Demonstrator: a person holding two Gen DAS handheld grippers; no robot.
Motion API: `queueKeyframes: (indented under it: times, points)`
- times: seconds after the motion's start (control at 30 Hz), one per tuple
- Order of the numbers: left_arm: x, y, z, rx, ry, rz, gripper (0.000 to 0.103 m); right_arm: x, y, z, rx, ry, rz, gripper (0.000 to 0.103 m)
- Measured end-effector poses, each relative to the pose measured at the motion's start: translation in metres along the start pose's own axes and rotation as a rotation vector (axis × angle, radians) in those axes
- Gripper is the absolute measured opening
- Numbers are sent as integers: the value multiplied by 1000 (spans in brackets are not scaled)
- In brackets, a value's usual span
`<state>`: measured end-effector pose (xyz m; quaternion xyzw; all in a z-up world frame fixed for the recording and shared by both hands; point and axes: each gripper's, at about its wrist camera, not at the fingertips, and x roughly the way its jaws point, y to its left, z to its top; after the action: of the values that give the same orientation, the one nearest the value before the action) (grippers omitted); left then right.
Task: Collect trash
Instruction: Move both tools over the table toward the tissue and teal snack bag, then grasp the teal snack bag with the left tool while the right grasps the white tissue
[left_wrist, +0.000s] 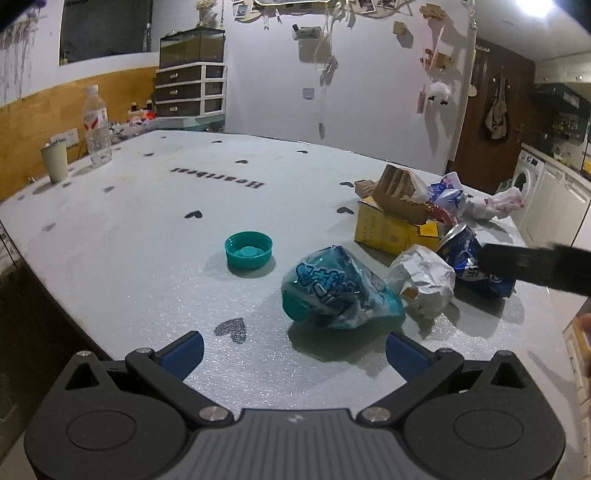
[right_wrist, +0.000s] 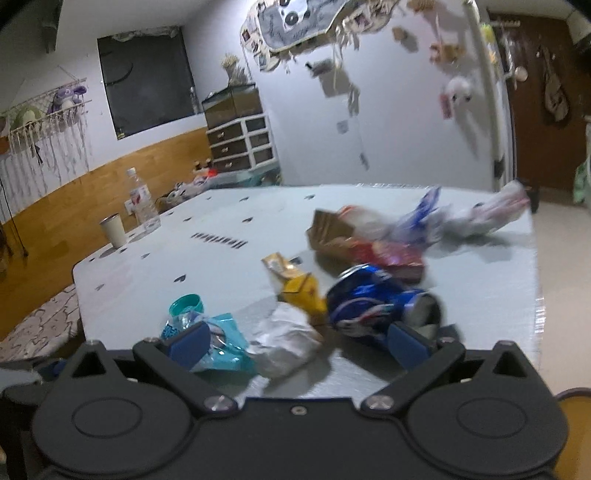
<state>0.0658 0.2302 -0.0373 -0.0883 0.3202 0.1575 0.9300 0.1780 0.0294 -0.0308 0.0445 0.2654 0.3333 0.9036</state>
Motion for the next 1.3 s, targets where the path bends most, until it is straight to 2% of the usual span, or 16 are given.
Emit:
queueKeyframes:
  times: [0.07,0.2,0.37,0.43,0.6,0.77,0.87,1.07,1.17,1.27,1.3]
  points:
    - [3,6,-1,-21,5,-39,103,19,1,0,44,14,12,92]
    - [6,9,-4,0,-10,-60,103,50,0,0,133,60,40,88]
    - [9,17,-6,19,-49,-166,103,76,7,-5,154,94,26,80]
    - [13,16,-6,33,-41,-159,103,84,9,-8,148,104,13,79]
    - [22,14,-2,85,-46,-171,103,92,8,-12,156,119,1,65]
    - [30,5,5,137,-78,-153,103,90,2,-13,162,128,16,49]
    - [37,1,7,149,-94,-146,103,86,-2,-14,166,134,38,45]
    - [50,10,13,72,-111,-206,103,77,-10,-17,146,129,17,40]
    - [59,16,17,-17,-61,-201,103,73,-13,-17,138,129,9,39]
    - [65,24,18,-150,7,-196,101,70,-13,-18,130,129,-2,38]
    - [64,25,18,-184,4,-192,100,69,-12,-18,123,130,-3,38]
